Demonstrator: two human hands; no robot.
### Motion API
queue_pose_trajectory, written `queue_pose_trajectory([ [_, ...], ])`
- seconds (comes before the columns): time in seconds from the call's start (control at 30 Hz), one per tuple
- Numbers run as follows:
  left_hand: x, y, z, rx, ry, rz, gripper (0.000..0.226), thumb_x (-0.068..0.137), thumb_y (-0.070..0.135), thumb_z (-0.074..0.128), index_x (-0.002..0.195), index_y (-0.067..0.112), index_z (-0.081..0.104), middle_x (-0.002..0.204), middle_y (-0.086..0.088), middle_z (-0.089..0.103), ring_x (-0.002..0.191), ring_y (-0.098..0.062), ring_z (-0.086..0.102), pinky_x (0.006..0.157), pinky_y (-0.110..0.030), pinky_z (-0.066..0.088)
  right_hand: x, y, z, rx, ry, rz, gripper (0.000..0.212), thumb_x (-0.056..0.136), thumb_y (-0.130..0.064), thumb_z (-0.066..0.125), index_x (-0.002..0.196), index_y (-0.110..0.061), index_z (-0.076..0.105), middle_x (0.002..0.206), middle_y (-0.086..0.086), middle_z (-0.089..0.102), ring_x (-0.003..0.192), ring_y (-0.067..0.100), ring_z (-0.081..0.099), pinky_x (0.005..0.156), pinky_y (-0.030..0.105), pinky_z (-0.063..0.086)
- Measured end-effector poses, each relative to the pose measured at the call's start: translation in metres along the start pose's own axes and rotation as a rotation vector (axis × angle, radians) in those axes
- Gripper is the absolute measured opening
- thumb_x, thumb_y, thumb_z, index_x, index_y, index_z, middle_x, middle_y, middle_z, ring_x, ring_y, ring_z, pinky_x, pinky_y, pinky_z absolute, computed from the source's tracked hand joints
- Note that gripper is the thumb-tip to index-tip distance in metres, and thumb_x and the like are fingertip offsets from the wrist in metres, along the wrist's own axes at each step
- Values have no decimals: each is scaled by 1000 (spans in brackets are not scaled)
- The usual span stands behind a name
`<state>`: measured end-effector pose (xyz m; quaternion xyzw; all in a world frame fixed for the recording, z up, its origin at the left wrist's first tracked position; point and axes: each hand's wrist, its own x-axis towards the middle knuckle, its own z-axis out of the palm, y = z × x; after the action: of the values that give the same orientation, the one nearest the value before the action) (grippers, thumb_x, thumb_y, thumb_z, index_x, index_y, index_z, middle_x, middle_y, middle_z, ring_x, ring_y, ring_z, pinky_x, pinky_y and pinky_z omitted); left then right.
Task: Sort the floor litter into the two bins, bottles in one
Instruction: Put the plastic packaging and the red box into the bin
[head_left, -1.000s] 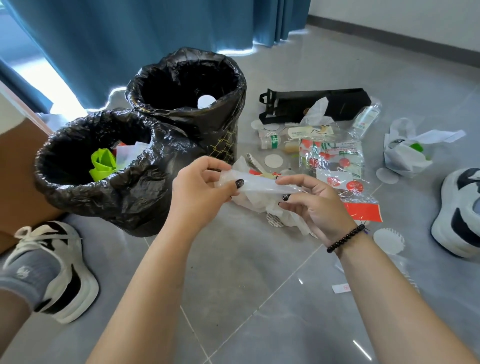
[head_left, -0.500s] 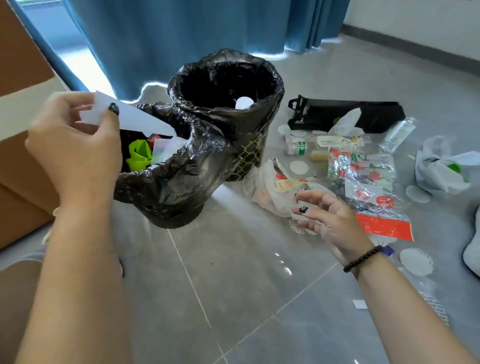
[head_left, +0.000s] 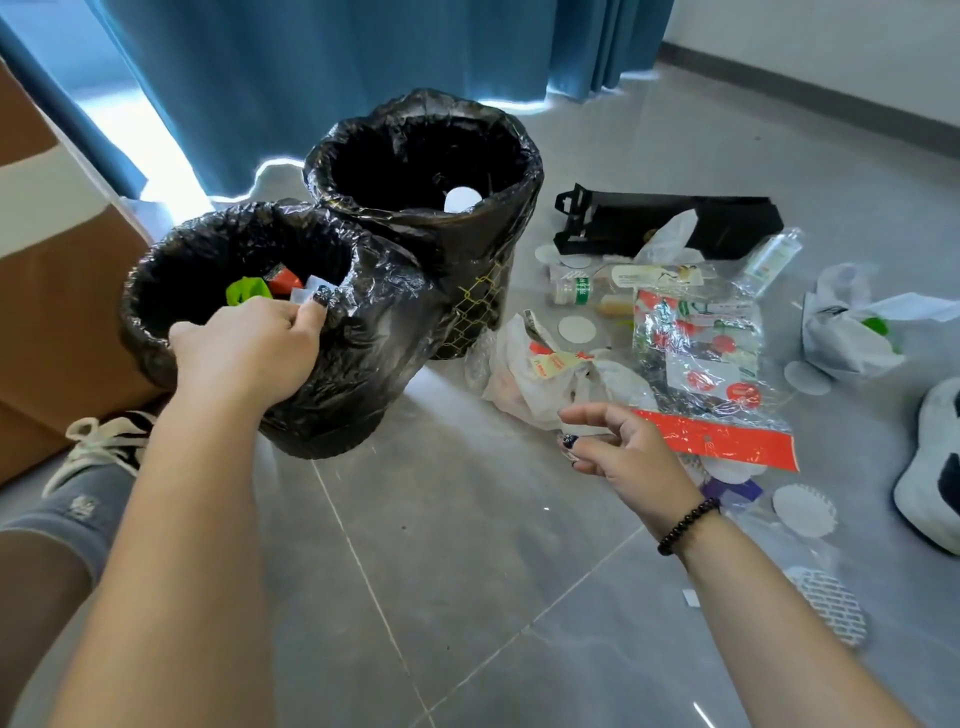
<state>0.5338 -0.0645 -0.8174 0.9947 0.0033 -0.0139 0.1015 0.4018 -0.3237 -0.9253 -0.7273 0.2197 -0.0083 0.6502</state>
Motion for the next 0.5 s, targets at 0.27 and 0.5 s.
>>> queue_pose_trajectory([
  [0.27,-6,27,29,-167,285,48,54,96,34,43,148,23,35,157,-19,23,146,-34,17,113,-58,15,16,6,-27,26,347,-12,26,81,2,62,84,-23,64,96,2,69,92,24,66,82,42,56],
  [0.5,-43,100,67,-256,357,469,49,90,17,54,139,16,50,154,-18,31,147,-32,16,115,-58,13,22,32,-57,599,1150,329,52,63,-28,78,101,-17,43,104,10,60,73,24,58,71,39,56],
])
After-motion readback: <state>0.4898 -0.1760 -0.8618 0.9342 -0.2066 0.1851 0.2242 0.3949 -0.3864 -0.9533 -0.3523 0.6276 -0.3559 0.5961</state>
